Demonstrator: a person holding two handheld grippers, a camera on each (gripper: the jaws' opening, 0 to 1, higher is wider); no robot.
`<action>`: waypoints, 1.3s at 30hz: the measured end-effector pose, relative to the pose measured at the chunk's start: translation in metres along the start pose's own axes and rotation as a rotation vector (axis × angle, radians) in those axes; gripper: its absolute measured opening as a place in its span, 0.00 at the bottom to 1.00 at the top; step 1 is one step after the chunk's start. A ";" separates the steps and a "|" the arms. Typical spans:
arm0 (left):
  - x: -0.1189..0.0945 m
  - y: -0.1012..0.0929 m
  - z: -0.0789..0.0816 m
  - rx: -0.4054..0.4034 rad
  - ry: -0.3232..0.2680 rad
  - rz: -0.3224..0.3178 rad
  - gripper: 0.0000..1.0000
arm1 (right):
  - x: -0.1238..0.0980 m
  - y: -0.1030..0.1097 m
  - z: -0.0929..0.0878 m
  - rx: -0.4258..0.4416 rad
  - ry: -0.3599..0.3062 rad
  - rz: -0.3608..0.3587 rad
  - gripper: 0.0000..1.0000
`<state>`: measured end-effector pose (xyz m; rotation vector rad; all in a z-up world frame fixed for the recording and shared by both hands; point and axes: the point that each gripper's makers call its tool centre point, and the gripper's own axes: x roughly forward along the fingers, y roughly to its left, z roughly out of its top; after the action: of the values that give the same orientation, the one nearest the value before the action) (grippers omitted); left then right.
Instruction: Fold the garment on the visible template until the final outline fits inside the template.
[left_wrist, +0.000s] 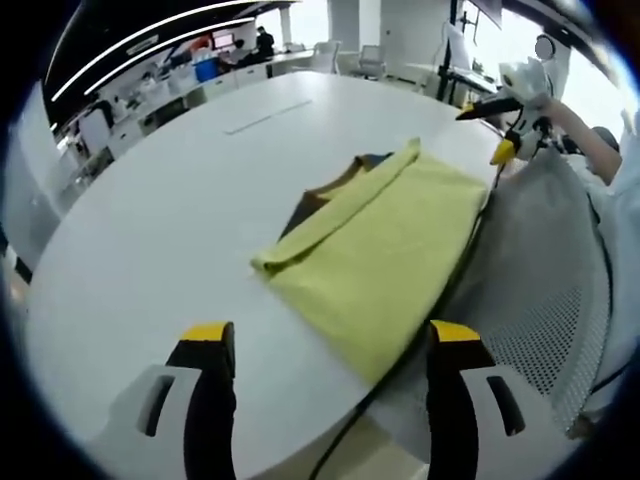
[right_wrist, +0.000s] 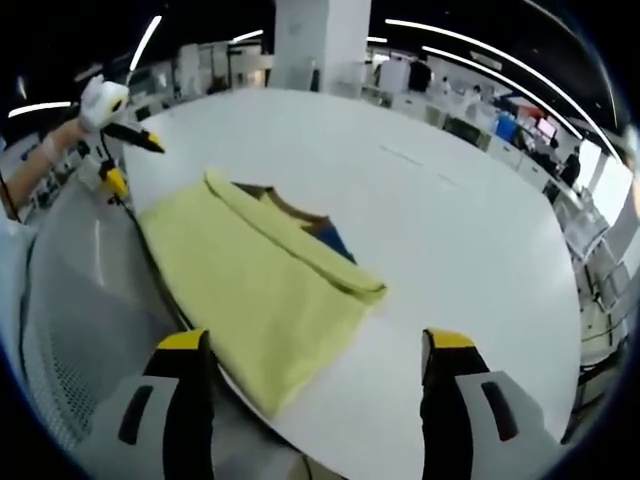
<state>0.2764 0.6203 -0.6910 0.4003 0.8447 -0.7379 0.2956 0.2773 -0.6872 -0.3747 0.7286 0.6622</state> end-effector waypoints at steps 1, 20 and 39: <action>0.001 0.000 -0.001 0.001 0.009 0.001 0.73 | 0.001 0.000 0.000 0.000 -0.002 0.000 0.85; 0.009 0.008 0.002 -0.008 0.015 0.003 0.65 | 0.011 -0.004 -0.006 -0.020 0.041 0.003 0.69; 0.028 0.019 0.007 0.009 0.025 -0.005 0.50 | 0.029 -0.008 0.009 0.026 -0.019 0.062 0.56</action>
<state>0.3059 0.6171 -0.7080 0.4161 0.8670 -0.7428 0.3216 0.2880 -0.7009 -0.3230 0.7323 0.7134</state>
